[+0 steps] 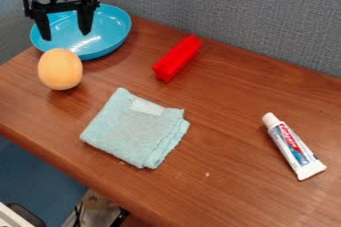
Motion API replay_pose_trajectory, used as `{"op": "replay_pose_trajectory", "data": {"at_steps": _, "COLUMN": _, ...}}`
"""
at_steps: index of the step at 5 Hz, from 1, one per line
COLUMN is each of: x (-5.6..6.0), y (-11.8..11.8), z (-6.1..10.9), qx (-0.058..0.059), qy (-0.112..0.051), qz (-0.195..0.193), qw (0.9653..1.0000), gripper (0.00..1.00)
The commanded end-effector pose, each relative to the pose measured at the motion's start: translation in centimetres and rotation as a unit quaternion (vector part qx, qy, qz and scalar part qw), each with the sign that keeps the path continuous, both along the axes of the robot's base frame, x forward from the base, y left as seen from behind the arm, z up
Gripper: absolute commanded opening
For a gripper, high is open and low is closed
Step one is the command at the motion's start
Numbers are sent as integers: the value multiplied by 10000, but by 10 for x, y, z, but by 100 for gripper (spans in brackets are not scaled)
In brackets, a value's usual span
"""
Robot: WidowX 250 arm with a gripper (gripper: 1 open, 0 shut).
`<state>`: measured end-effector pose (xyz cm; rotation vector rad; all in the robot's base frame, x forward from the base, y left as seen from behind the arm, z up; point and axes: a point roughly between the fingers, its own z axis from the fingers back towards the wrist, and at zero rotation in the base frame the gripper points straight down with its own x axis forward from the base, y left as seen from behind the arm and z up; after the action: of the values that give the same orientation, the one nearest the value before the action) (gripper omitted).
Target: Put the yellow ball on the blue plate
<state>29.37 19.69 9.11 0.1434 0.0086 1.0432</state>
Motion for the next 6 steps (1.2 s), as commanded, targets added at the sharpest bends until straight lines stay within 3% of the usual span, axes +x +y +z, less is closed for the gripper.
{"op": "replay_pose_trajectory", "data": {"at_steps": 1, "x": -8, "y": 13, "z": 3, "qx": 159, "qy": -51, "qz": 170, "qw": 9997, "gripper": 100}}
{"op": "replay_pose_trajectory", "data": {"at_steps": 4, "x": -17, "y": 25, "z": -16, "qx": 73, "qy": 95, "qz": 337, "qw": 9994, "gripper": 100}}
{"op": "replay_pose_trajectory", "data": {"at_steps": 6, "x": -18, "y": 29, "z": -24, "qx": -79, "qy": 206, "qz": 383, "qw": 9990, "gripper": 100}}
